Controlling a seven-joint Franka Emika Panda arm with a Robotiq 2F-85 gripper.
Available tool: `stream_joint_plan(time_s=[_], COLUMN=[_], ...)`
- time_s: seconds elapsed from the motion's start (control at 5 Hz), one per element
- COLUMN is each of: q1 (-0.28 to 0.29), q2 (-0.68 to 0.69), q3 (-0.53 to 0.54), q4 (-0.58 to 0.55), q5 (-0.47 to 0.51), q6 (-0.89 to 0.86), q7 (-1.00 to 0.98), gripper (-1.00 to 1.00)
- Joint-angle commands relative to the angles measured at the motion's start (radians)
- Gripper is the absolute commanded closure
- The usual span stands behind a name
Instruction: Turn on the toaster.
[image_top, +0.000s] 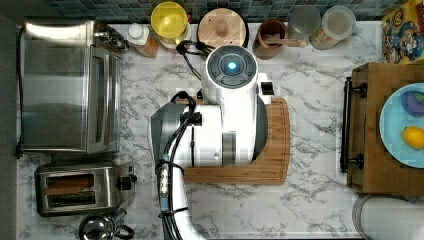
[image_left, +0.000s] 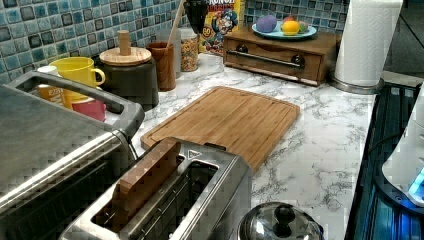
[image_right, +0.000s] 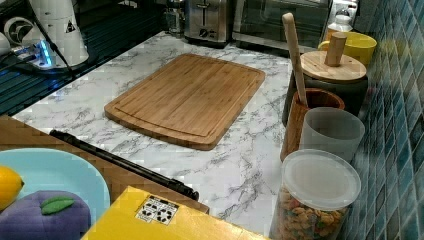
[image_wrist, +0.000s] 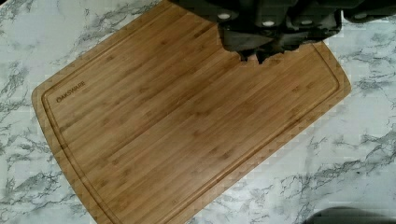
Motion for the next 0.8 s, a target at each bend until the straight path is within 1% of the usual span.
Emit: stream_joint_plan(time_s=[0.2, 0.4, 0.6, 0.8], q1=[-0.002, 0.023, 0.044, 0.043], q2=[0.002, 0.012, -0.026, -0.047], q3=[0.002, 0.024, 0.068, 0.124], q4=[0.000, 0.011, -0.051, -0.098], q5=[0.003, 0.010, 0.048, 0.078], q6=[0.004, 0.033, 0.131, 0.177], q7=[-0.019, -0.069, -0.180, -0.275], gripper=[1.00, 1.00, 1.00, 1.00])
